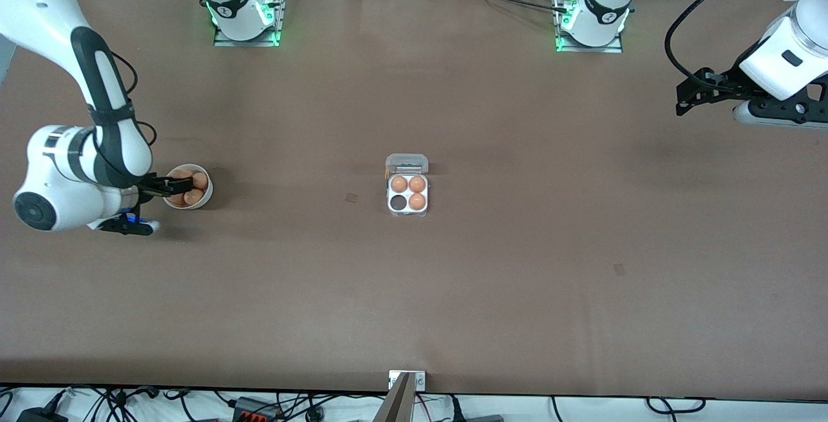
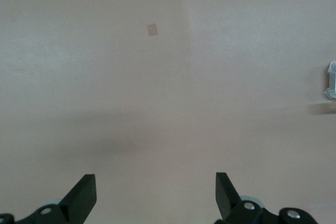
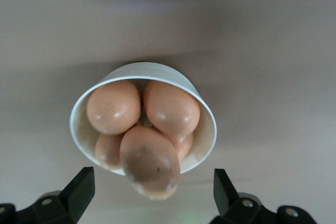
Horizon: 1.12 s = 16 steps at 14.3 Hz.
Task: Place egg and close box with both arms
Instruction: 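Lower the right gripper and grasp one brown egg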
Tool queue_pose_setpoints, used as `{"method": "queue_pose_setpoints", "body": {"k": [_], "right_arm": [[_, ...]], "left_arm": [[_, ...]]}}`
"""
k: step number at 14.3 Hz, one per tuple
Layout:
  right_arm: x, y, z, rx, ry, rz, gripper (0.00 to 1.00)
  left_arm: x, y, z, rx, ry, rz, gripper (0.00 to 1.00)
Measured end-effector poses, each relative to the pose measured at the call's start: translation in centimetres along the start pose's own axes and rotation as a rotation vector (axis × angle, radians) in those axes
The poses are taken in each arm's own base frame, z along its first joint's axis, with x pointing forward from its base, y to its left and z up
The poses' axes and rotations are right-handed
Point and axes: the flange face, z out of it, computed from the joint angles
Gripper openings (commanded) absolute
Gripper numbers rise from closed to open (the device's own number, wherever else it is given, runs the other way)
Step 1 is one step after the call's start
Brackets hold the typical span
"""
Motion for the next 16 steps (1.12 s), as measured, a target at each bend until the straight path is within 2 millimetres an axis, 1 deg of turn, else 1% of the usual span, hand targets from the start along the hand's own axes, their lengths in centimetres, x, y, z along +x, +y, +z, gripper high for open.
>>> {"method": "queue_pose_setpoints", "body": {"k": [1, 4, 5, 7, 10, 13, 15, 16], "right_arm": [[0.11, 0.03, 0.27, 0.000, -0.004, 0.000, 1.00], [0.12, 0.06, 0.24, 0.001, -0.004, 0.001, 0.89], [0.14, 0.07, 0.31, 0.001, -0.005, 0.001, 0.83], [0.22, 0.11, 0.53, 0.002, -0.009, 0.001, 0.79], [0.31, 0.18, 0.80, 0.002, -0.013, 0.002, 0.62], [0.40, 0.21, 0.90, 0.003, -0.014, -0.001, 0.36], [0.45, 0.20, 0.70, 0.004, -0.010, -0.015, 0.29], [0.52, 0.20, 0.44, 0.004, -0.005, -0.026, 0.29]], "left_arm": [[0.00, 0.00, 0.00, 0.000, 0.000, 0.000, 1.00], [0.00, 0.00, 0.00, 0.000, 0.000, 0.000, 1.00], [0.00, 0.00, 0.00, 0.000, 0.000, 0.000, 1.00], [0.00, 0.00, 0.00, 0.000, 0.000, 0.000, 1.00], [0.00, 0.00, 0.00, 0.000, 0.000, 0.000, 1.00], [-0.01, 0.00, 0.00, 0.000, 0.000, 0.000, 1.00], [-0.01, 0.00, 0.00, 0.000, 0.000, 0.000, 1.00], [-0.01, 0.00, 0.00, 0.000, 0.000, 0.000, 1.00]]}}
